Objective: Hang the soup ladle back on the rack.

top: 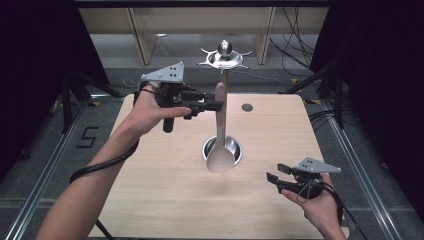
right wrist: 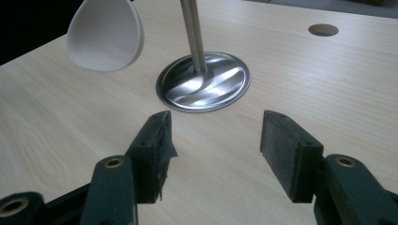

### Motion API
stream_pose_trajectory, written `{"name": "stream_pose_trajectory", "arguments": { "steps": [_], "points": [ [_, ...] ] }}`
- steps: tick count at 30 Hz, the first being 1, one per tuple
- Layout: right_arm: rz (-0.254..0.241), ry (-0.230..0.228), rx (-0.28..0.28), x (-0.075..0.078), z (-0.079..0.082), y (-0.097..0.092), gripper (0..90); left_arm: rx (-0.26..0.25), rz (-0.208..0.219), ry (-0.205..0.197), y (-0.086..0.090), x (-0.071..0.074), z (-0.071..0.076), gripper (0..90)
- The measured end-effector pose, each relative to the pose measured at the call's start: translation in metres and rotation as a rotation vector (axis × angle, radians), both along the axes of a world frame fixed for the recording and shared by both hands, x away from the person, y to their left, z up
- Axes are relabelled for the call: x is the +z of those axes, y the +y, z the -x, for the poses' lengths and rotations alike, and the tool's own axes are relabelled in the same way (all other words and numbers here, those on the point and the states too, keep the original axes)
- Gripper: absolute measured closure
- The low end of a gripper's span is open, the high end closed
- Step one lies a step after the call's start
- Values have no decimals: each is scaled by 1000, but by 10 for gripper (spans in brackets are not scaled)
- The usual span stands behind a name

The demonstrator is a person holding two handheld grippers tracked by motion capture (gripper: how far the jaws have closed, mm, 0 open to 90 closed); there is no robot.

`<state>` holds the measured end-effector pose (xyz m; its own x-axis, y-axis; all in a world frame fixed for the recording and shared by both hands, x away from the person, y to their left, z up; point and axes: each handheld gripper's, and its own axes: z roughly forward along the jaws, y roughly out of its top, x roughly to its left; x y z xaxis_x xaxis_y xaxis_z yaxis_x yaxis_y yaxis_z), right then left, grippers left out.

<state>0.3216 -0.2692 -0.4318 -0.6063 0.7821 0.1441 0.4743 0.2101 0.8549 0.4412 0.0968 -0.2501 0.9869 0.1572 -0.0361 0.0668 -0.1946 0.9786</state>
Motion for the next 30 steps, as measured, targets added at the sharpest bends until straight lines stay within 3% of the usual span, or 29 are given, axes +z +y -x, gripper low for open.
{"name": "stream_pose_trajectory", "arguments": {
  "steps": [6, 7, 8, 9, 10, 11, 13, 21, 30],
  "points": [
    [7, 0, 2, -1, 0, 0, 443, -2, -16, 15, 0, 7, -2, 733],
    [5, 1, 1, -1, -1, 0, 444, -4, -11, 4, -1, 8, -3, 732],
    [3, 6, 2, 0, 0, 0, 443, 0, -16, 26, -1, 8, -2, 733],
    [4, 6, 2, 0, 0, 0, 443, -5, -11, 2, -1, 9, -5, 733],
    [4, 6, 2, 0, 0, 0, 443, -5, -11, 2, -1, 9, -5, 733],
    [5, 6, 1, 0, 0, 0, 443, 3, -16, 31, -1, 10, -4, 733],
    [7, 2, 2, -1, 0, 0, 443, -3, -1, 12, -2, 13, -9, 732],
    [11, 10, 2, 0, 0, 0, 442, -1, 1, 19, -5, 17, -13, 733],
    [17, 11, 3, -1, 0, 0, 442, 0, 17, 47, -3, 15, -18, 732]
  ]
}}
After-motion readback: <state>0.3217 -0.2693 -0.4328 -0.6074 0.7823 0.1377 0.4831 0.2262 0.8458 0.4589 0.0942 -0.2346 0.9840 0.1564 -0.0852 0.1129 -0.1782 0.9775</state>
